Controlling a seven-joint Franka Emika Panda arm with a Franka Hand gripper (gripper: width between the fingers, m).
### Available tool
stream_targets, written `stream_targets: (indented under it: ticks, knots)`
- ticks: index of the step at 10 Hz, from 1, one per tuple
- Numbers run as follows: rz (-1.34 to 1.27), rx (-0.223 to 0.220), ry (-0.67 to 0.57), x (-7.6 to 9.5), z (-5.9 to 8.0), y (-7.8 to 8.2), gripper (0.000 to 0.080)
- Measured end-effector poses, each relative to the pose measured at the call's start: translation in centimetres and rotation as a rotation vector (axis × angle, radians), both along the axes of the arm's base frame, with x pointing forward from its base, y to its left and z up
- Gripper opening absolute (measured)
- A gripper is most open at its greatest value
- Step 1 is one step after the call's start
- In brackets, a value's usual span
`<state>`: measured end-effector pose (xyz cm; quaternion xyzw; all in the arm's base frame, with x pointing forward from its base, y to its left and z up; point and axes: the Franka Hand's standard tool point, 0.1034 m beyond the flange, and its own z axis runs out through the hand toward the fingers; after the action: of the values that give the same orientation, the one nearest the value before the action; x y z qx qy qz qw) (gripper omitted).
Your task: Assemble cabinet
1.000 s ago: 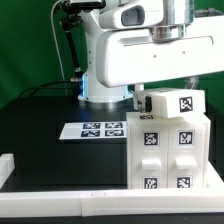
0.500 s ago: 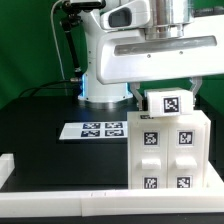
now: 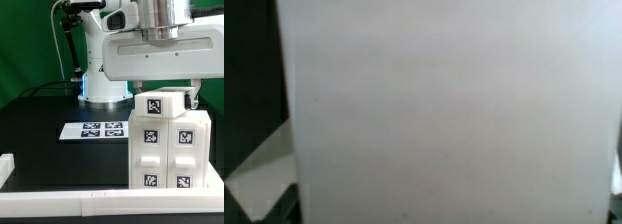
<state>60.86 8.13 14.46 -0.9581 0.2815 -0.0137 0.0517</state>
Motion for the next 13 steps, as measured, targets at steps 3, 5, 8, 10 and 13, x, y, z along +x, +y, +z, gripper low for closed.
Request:
stream_targets:
  ticks: [3, 5, 8, 10, 13]
  knots:
    - [-0.322, 0.038, 0.002, -0.1, -0.1, 0.0, 0.0546]
    - [-0.491, 0.058, 0.017, -0.1, -0.1, 0.1, 0.0546]
    - [-0.667, 0.072, 0.037, -0.1, 0.0, 0.5, 0.0546]
    - [-0.759, 0.092, 0.047, 0.0, 0.1, 0.6, 0.0546]
    - [-1.023, 0.150, 0.061, 0.0, 0.3, 1.2, 0.0546]
